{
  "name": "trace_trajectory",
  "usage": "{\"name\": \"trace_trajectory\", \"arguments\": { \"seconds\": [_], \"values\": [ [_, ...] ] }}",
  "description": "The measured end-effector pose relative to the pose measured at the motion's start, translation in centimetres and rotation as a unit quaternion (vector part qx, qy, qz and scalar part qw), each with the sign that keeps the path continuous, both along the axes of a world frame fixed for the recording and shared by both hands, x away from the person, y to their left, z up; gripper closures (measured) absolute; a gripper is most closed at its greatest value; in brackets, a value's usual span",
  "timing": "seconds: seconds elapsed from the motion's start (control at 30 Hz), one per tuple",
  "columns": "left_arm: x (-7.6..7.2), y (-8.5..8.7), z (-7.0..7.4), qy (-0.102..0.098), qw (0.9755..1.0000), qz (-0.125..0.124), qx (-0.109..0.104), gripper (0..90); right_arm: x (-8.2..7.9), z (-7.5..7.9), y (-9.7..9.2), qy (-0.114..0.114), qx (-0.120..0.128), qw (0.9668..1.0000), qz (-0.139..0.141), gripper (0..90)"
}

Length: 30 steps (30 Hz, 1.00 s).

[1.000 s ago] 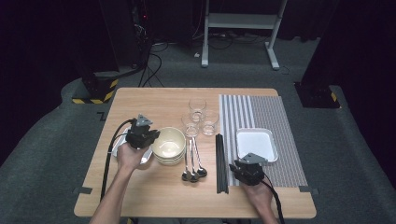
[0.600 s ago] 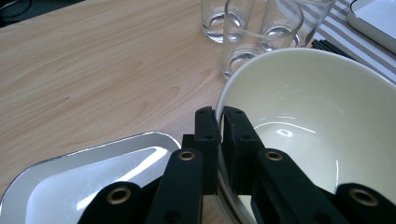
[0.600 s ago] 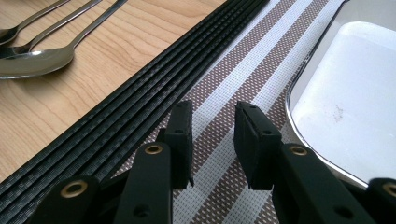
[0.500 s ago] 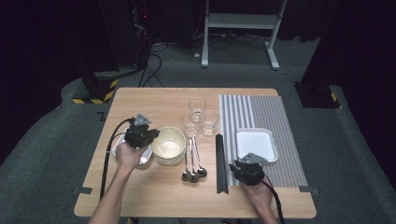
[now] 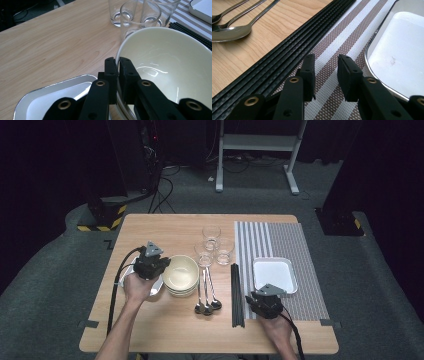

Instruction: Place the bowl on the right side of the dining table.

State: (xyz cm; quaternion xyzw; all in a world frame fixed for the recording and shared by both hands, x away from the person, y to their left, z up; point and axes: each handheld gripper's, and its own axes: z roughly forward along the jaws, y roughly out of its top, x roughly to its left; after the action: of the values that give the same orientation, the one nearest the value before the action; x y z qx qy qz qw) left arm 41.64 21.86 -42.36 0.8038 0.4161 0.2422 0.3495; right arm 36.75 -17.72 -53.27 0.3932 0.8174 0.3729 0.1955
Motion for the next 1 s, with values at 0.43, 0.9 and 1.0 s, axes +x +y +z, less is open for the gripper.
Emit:
{"name": "trace_trajectory", "arguments": {
  "seconds": [0.43,0.9,1.0],
  "values": [
    [0.67,0.31,-0.4,0.028,0.9995,0.001,-0.017,83.1,-0.01,0.0,0.01,0.0,0.0,1.0,0.0,67.3],
    [0.92,0.03,-0.85,0.033,0.9994,0.002,-0.011,82.5,0.0,0.0,0.0,0.0,0.0,1.0,0.0,67.3],
    [0.9,0.09,-0.83,0.032,0.9994,0.0,-0.011,83.0,0.0,0.0,0.0,0.0,0.0,1.0,0.0,67.3]
  ]
}}
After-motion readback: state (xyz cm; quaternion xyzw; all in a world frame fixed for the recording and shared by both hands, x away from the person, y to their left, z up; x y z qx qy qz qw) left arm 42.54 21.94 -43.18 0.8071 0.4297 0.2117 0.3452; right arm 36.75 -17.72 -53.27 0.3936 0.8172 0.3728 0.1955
